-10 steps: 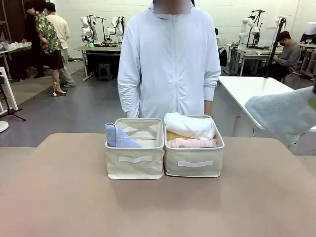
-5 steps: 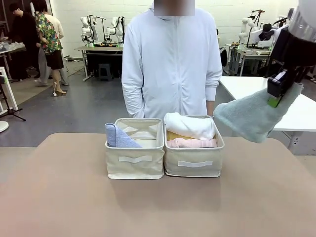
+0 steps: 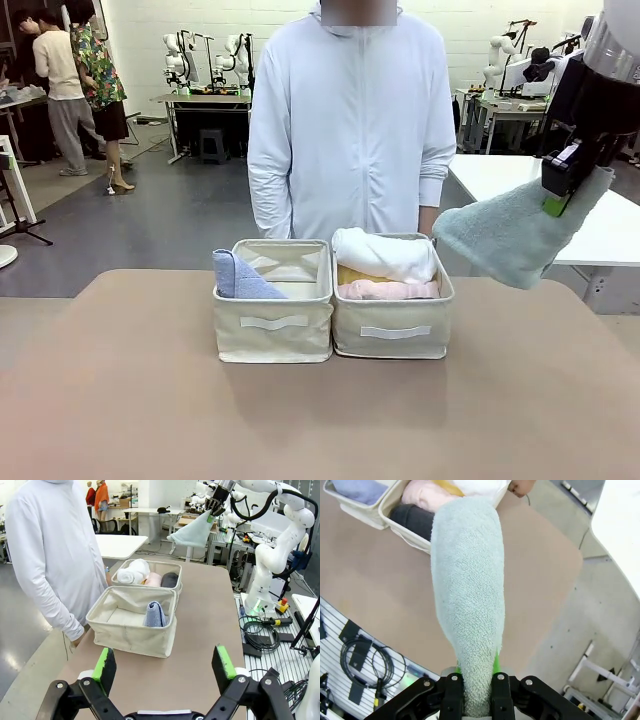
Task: Sort the towels based on their folding style.
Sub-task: Pick up another triangle-folded towel from the table and place it in the left Fabric basket.
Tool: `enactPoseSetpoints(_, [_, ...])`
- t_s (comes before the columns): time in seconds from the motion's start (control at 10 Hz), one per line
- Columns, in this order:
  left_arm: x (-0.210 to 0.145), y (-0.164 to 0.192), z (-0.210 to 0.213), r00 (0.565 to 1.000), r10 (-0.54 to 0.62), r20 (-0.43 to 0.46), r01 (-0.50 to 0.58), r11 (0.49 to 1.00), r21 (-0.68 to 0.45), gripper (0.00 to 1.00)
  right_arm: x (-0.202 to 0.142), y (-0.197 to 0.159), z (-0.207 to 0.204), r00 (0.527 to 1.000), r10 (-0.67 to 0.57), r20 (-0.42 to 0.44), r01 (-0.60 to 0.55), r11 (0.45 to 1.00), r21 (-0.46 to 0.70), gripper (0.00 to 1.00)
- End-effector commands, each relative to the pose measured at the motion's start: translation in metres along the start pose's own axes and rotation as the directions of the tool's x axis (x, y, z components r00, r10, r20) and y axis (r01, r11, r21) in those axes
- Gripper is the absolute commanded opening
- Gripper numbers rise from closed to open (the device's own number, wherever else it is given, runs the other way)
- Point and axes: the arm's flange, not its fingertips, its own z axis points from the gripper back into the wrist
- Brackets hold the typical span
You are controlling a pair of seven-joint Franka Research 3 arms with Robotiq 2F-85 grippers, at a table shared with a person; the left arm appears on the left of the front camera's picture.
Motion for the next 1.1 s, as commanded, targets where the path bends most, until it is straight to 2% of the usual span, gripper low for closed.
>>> enactPoseSetpoints(0.0, [0.001,0.000,0.002,1.000,-0.011,0.008,0.011,1.000,0.006,1.00,-0.003,0.000,0.000,1.000,-0.004,0.007,0.004,1.000,-0.002,0.19])
enactPoseSetpoints(0.1, [0.001,0.000,0.002,1.000,-0.011,0.008,0.011,1.000,0.006,1.00,0.000,0.000,0.000,1.000,0.000,0.000,0.000,1.000,0.000,0.19])
enactPoseSetpoints(0.2, [0.001,0.000,0.002,1.000,-0.011,0.008,0.011,1.000,0.006,1.00,0.027,0.013,-0.004,0.995,0.095,0.019,-0.095,0.996,0.001,0.19])
enactPoseSetpoints(0.4, [0.001,0.000,0.002,1.000,-0.011,0.008,0.011,1.000,0.006,1.00,0.092,0.028,-0.015,0.981,0.195,0.016,-0.196,0.980,0.023,0.19])
enactPoseSetpoints(0.5, [0.001,0.000,0.002,1.000,-0.011,0.008,0.011,1.000,0.006,1.00,0.121,0.036,-0.021,0.967,0.253,0.040,-0.254,0.967,0.034,0.19])
enactPoseSetpoints(1.0, [0.001,0.000,0.002,1.000,-0.011,0.008,0.011,1.000,0.006,1.00,0.250,0.091,-0.042,0.828,0.555,0.078,-0.556,0.831,-0.009,0.19])
